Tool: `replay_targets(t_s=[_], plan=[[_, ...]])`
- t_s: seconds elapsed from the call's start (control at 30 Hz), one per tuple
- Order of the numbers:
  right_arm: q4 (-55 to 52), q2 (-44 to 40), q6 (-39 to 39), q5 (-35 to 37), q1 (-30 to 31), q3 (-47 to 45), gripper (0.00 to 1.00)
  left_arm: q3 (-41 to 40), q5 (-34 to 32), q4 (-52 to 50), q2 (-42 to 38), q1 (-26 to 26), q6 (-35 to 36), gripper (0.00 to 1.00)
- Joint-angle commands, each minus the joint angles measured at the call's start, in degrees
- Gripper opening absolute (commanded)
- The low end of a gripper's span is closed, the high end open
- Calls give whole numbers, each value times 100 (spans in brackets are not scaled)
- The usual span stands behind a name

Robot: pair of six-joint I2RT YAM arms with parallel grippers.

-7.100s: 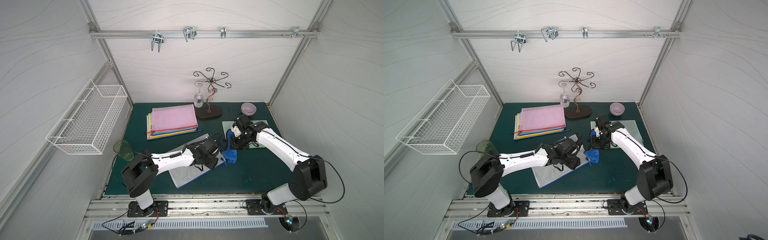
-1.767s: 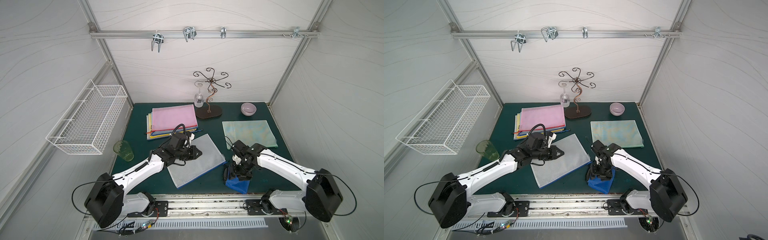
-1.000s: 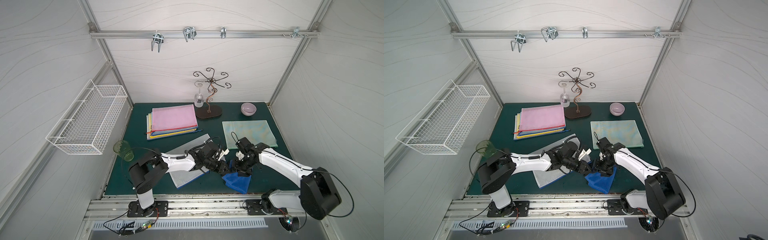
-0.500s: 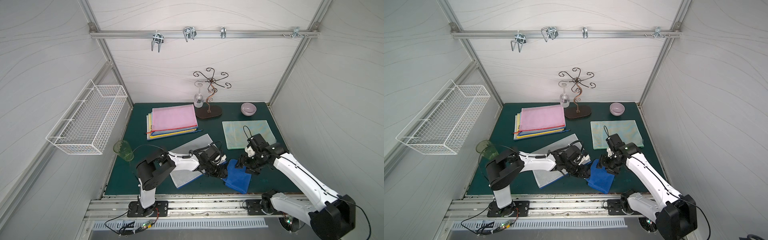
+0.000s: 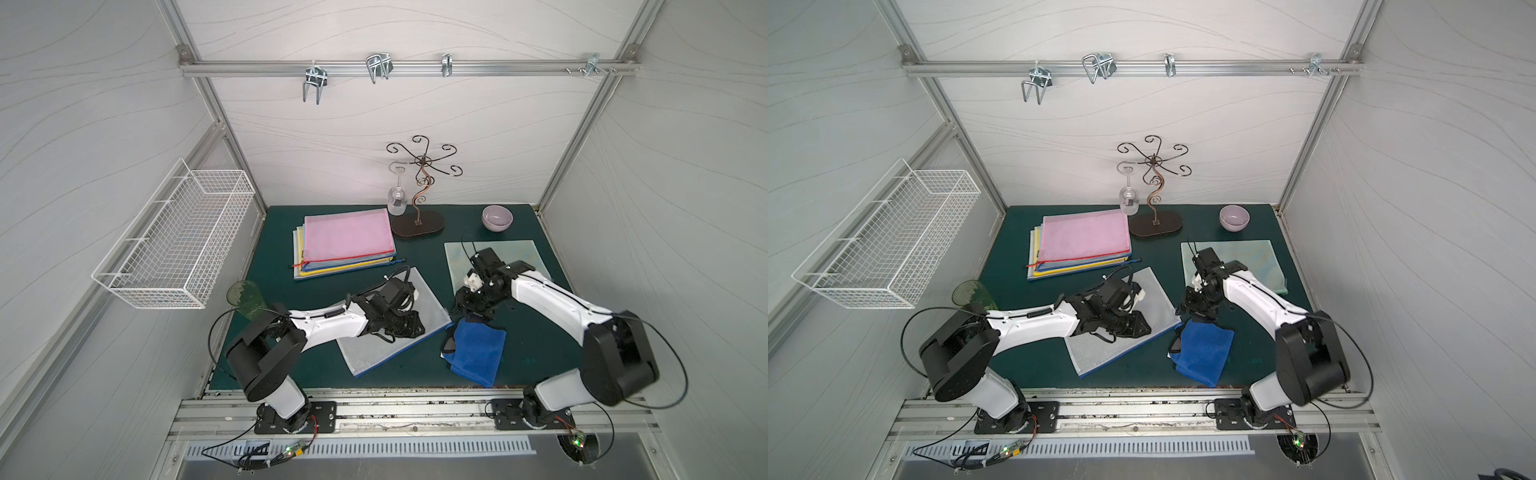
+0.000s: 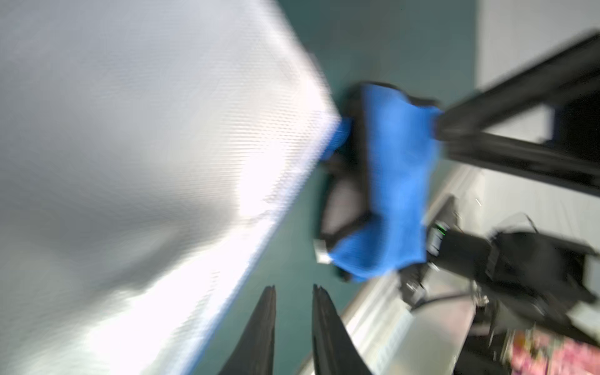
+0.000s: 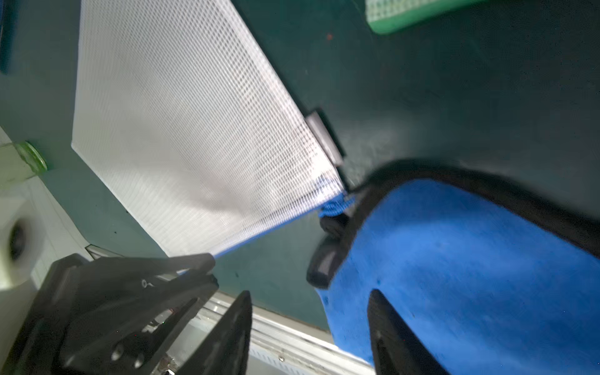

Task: Wipe the document bag
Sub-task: Pick up the document bag from the center of the board.

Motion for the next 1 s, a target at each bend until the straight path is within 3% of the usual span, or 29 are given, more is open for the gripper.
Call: replay_targets(t_s=[0.0, 0.33, 0.63, 0.73, 0.97], plan=[[734, 599, -525, -25, 29, 279, 65, -17, -292, 13, 60, 131, -263, 25], [1512, 1645, -967, -47, 49, 251, 66, -46, -985, -433, 355, 212, -596, 26], [2318, 1978, -693, -1787, 521, -176, 57, -225, -956, -377, 390, 397, -633, 25], [2449, 1921, -584, -1914, 473, -178, 48, -211, -939, -357, 438, 401, -623, 24], [1541, 1372, -823, -1372, 451, 577, 0, -268, -1095, -368, 47, 433, -643, 25]])
